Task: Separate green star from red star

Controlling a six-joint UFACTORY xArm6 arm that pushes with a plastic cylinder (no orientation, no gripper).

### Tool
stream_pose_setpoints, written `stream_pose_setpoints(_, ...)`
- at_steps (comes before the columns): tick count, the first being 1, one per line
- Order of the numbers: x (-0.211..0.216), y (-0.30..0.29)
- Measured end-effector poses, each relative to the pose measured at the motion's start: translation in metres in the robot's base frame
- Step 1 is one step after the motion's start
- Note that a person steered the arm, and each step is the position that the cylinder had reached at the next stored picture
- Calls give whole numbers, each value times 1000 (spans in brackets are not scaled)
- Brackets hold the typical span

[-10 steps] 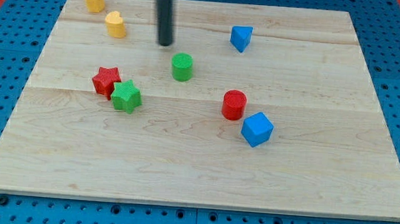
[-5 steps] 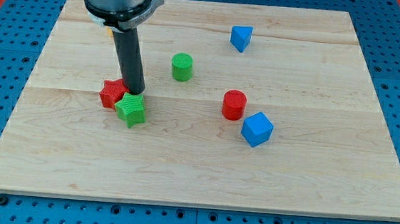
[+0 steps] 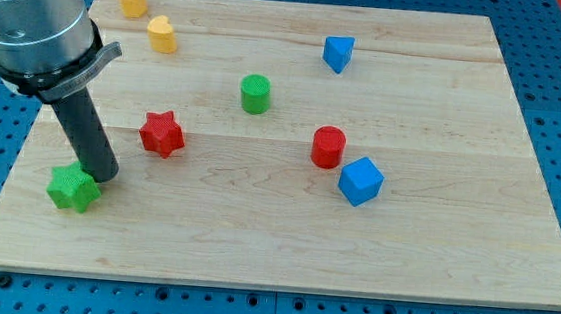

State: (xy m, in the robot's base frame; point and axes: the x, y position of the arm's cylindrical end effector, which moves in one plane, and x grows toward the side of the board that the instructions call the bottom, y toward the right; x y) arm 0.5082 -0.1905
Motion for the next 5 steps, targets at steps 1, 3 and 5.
stream_pose_setpoints(1, 25, 27)
stream_pose_setpoints(3, 52, -14)
stream_pose_setpoints(5, 35, -12)
